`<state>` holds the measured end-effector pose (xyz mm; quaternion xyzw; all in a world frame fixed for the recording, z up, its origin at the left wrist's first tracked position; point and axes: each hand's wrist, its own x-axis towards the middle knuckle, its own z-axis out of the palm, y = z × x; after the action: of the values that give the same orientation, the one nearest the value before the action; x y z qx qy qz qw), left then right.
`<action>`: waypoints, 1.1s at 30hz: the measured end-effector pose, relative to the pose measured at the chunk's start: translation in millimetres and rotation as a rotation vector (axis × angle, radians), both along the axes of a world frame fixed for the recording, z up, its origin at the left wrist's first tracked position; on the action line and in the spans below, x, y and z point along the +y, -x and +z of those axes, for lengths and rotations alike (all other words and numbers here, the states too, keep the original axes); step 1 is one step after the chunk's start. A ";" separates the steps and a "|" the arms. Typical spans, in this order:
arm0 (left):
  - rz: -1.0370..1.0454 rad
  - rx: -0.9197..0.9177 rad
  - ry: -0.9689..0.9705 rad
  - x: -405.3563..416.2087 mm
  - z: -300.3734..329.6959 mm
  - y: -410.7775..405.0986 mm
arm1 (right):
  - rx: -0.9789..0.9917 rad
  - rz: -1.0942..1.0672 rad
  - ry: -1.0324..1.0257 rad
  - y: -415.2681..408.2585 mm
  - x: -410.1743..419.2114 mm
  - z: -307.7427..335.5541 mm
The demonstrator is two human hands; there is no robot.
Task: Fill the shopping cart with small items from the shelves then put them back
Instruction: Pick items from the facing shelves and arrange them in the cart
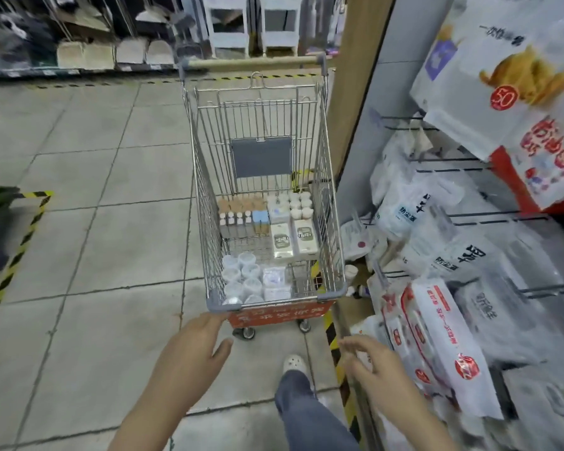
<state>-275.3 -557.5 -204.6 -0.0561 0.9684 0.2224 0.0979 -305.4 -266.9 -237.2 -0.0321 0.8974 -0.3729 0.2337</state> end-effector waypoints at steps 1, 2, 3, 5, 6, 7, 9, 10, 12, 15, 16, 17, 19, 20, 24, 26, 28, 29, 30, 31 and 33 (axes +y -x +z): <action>-0.021 -0.007 0.014 5.2 -2.0 17.7 | -0.010 0.001 -0.001 19.1 2.7 -3.7; -0.029 -0.003 0.025 10.1 -3.4 35.2 | -0.007 0.000 -0.002 39.1 3.9 -7.1; -0.026 -0.005 0.025 13.7 -4.9 51.6 | -0.004 0.004 -0.001 58.8 3.4 -10.1; -0.006 -0.016 0.001 17.7 -11.8 80.6 | -0.009 0.028 0.000 95.4 -2.7 -16.0; -0.004 -0.026 -0.006 18.3 -17.7 93.8 | -0.010 0.047 -0.006 112.7 -7.9 -21.0; -0.004 -0.041 -0.010 18.1 -24.2 105.4 | -0.022 0.066 -0.010 129.3 -13.8 -27.1; 0.014 -0.085 -0.029 15.6 -38.4 125.1 | -0.069 0.094 -0.006 157.9 -27.5 -42.0; 0.028 -0.114 -0.036 13.1 -47.6 132.5 | -0.105 0.105 -0.011 169.2 -35.3 -50.6; 0.058 -0.185 -0.052 7.0 -68.2 146.7 | -0.175 0.112 -0.024 189.1 -50.9 -68.5; 0.128 -0.292 -0.117 -1.8 -101.3 168.0 | -0.316 0.113 -0.047 212.0 -73.3 -102.4; 0.148 -0.329 -0.128 -3.9 -113.3 173.3 | -0.367 0.114 -0.064 217.8 -80.2 -113.8; 0.159 -0.372 -0.130 -5.9 -125.1 179.1 | -0.408 0.109 -0.078 223.8 -86.8 -125.4; 0.182 -0.446 -0.163 -8.0 -149.7 189.9 | -0.476 0.106 -0.078 233.8 -96.9 -149.6; 0.195 -0.469 -0.190 -7.9 -163.7 195.8 | -0.499 0.112 -0.072 239.6 -102.0 -161.0; 0.280 -0.552 -0.284 -1.7 -207.9 217.2 | -0.627 0.036 -0.074 253.6 -118.6 -206.7; 0.314 -0.566 -0.317 1.8 -227.7 223.4 | -0.665 -0.016 -0.086 255.5 -125.0 -228.8; 0.350 -0.581 -0.357 4.9 -245.1 228.7 | -0.672 -0.057 -0.093 257.6 -128.3 -249.9; 0.364 -0.586 -0.363 5.6 -254.5 230.8 | -0.670 -0.079 -0.096 258.8 -130.4 -259.0; 0.369 -0.588 -0.359 6.0 -263.7 232.0 | -0.669 -0.104 -0.104 258.8 -132.0 -269.3; 0.368 -0.597 -0.345 6.4 -272.4 232.9 | -0.672 -0.115 -0.124 258.8 -134.3 -278.3; 0.376 -0.620 -0.319 7.8 -286.2 233.2 | -0.665 -0.070 -0.178 256.4 -136.4 -295.8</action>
<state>-508.5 -549.7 -490.8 -0.2811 0.8190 0.3566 0.3509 -561.8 -403.3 -532.9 0.1426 0.8016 -0.2909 0.5026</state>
